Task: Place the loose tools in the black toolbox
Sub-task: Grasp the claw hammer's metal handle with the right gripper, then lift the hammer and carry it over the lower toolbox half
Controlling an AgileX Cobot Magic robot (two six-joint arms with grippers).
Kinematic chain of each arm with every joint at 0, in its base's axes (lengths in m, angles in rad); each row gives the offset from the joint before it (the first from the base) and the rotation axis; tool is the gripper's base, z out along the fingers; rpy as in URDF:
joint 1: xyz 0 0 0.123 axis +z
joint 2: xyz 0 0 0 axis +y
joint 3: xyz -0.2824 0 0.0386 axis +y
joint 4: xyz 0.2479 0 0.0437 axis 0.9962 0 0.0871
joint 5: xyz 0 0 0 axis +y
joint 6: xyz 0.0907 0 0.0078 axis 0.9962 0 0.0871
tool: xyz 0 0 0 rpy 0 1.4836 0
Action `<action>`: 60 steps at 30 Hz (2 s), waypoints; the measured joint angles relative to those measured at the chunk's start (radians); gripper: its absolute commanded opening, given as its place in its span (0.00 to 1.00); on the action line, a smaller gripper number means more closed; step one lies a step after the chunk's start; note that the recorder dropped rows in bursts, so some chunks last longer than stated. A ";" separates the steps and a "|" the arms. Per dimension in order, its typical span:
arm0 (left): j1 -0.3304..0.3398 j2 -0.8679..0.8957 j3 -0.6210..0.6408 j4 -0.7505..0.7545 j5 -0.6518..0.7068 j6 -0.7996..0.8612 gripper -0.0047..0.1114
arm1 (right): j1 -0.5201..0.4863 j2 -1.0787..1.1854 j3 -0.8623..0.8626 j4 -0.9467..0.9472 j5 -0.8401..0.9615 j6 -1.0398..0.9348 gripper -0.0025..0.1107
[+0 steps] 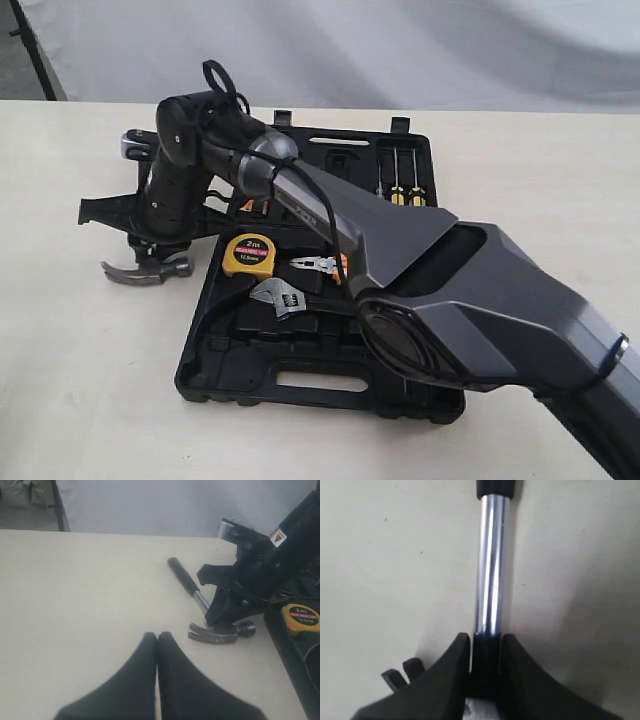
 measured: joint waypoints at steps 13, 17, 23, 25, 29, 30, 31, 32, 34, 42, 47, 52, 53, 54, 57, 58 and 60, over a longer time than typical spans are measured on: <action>0.000 0.000 0.000 0.000 0.000 0.000 0.05 | 0.004 -0.032 -0.216 0.050 0.106 -0.152 0.02; 0.000 0.000 0.000 0.000 0.000 0.000 0.05 | 0.004 -0.064 -0.215 0.089 0.108 -0.216 0.02; 0.000 0.000 0.000 0.000 0.000 0.000 0.05 | 0.004 -0.205 -0.015 0.044 0.108 -0.302 0.02; 0.000 0.000 0.000 0.000 0.000 0.000 0.05 | 0.004 -0.289 0.131 -0.027 0.106 -0.320 0.02; 0.000 0.000 0.000 0.000 0.000 0.000 0.05 | -0.020 -0.457 0.440 -0.114 0.106 -0.351 0.02; 0.000 0.000 0.000 0.000 0.000 0.000 0.05 | -0.032 -0.506 0.520 -0.119 0.105 -0.357 0.02; 0.000 0.000 0.000 0.000 0.000 0.000 0.05 | -0.047 -0.557 0.597 -0.126 0.105 -0.357 0.02; 0.000 0.000 0.000 0.000 0.000 0.000 0.05 | -0.063 -0.596 0.660 -0.130 0.105 -0.351 0.02; 0.000 0.000 0.000 0.000 0.000 0.000 0.05 | -0.094 -0.704 0.819 -0.133 0.083 -0.296 0.02; 0.000 0.000 0.000 0.000 0.000 0.000 0.05 | -0.102 -0.983 1.383 -0.149 -0.381 0.129 0.02; 0.000 0.000 0.000 0.000 0.000 0.000 0.05 | -0.054 -1.013 1.597 -0.147 -0.580 0.320 0.02; 0.000 0.000 0.000 0.000 0.000 0.000 0.05 | 0.004 -1.013 1.656 -0.145 -0.736 0.408 0.12; 0.000 0.000 0.000 0.000 0.000 0.000 0.05 | 0.010 -1.013 1.656 -0.141 -0.754 0.412 0.17; 0.000 0.000 0.000 0.000 0.000 0.000 0.05 | 0.016 -1.013 1.656 -0.142 -0.765 0.415 0.25; 0.000 0.000 0.000 0.000 0.000 0.000 0.05 | 0.017 -1.001 1.656 -0.142 -0.785 0.419 0.49; 0.000 0.000 0.000 0.000 0.000 0.000 0.05 | 0.017 -0.995 1.656 -0.142 -0.789 0.421 0.53; 0.000 0.000 0.000 0.000 0.000 0.000 0.05 | 0.017 -0.989 1.656 -0.142 -0.791 0.421 0.56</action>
